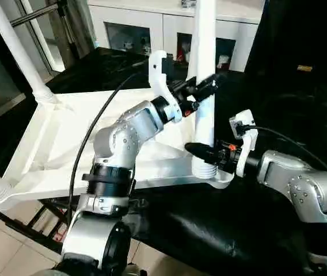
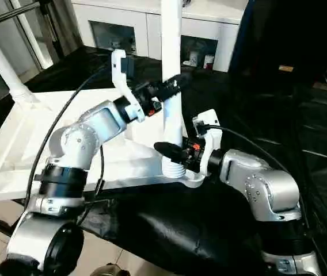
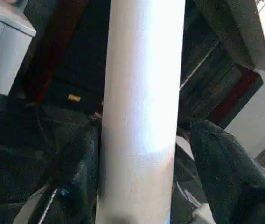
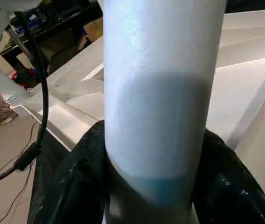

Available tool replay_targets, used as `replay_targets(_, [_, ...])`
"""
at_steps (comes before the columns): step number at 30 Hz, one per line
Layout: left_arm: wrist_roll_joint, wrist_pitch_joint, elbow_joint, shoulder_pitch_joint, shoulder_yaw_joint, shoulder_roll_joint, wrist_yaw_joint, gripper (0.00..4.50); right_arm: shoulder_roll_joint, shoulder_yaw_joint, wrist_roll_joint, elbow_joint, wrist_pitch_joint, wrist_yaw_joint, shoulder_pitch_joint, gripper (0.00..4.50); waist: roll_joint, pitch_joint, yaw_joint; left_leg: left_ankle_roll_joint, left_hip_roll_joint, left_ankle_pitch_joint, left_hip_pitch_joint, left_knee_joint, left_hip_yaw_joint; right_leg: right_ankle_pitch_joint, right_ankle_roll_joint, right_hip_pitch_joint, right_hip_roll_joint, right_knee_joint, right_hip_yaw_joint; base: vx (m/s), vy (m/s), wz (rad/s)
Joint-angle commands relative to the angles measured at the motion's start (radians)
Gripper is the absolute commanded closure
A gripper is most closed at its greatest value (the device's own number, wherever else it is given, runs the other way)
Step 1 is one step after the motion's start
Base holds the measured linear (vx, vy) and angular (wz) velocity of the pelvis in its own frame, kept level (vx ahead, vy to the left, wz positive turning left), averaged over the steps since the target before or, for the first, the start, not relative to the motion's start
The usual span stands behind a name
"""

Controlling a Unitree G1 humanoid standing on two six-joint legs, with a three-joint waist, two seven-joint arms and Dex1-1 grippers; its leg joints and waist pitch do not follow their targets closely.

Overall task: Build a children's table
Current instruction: Insert table leg to table base

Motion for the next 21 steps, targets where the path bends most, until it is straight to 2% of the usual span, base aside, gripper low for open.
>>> replay_targets(1, [-0.014, 0.003, -0.004, -0.012, -0.001, 0.005, -0.006, 1.68, -0.005, 0.001, 0.003, -0.026, -0.016, 0.006, 0.003, 2.59, -0.019, -0.080, 0.005, 0.072, 0.054, 0.019, 0.007, -0.060, -0.024, 0.020, -0.230, 0.067, -0.090, -0.060, 0.051, 0.000, 0.000, 0.00])
replay_targets(3, [-0.019, 0.006, -0.004, -0.011, -0.003, 0.004, -0.010, 1.75, -0.006, 0.002, 0.002, -0.027, -0.017, 0.009, 0.003, 2.59, -0.019, -0.080, 0.006, 0.074, 0.054, 0.018, 0.007, -0.060, -0.023, 0.021, -0.231, 0.068, -0.090, -0.060, 0.051, 0.000, 0.000, 0.00])
replay_targets(4, [-0.017, 0.002, 0.000, -0.010, -0.006, 0.003, -0.011, 2.01, -0.008, 0.003, 0.001, -0.027, -0.017, 0.011, 0.002, 2.59, -0.021, -0.079, 0.005, 0.075, 0.054, 0.016, 0.007, -0.061, -0.023, 0.015, -0.231, 0.067, -0.089, -0.061, 0.051, 0.000, 0.000, 0.00])
replay_targets(7, [-0.013, -0.001, 0.004, -0.011, -0.006, 0.001, -0.009, 2.14, -0.010, 0.004, 0.002, -0.028, -0.017, 0.013, 0.001, 2.59, -0.021, -0.079, 0.006, 0.077, 0.054, 0.015, 0.007, -0.060, -0.023, 0.009, -0.230, 0.067, -0.090, -0.061, 0.051, 0.000, 0.000, 0.00])
replay_targets(10, [-0.018, -0.003, 0.010, -0.015, -0.003, -0.001, -0.009, 2.51, -0.014, 0.006, 0.001, -0.027, -0.019, 0.017, -0.002, 2.59, -0.022, -0.080, 0.006, 0.081, 0.053, 0.025, 0.006, -0.059, -0.023, 0.018, -0.229, 0.067, -0.090, -0.060, 0.051, 0.000, 0.000, 0.00])
replay_targets(20, [-0.017, -0.009, 0.005, -0.017, -0.016, 0.002, -0.027, 2.68, -0.022, 0.006, -0.003, -0.028, -0.020, 0.020, -0.007, 2.59, -0.024, -0.080, 0.009, 0.084, 0.055, 0.030, 0.008, -0.059, -0.022, 0.013, -0.228, 0.066, -0.090, -0.059, 0.051, 0.000, 0.000, 0.00])
replay_targets(21, [-0.017, -0.007, 0.003, -0.019, -0.021, 0.003, -0.032, 2.68, -0.021, 0.000, 0.005, -0.028, -0.010, 0.020, -0.008, 2.03, -0.024, -0.081, 0.010, 0.084, 0.054, 0.031, 0.008, -0.058, -0.022, 0.014, -0.228, 0.066, -0.090, -0.058, 0.051, 0.000, 0.000, 0.00])
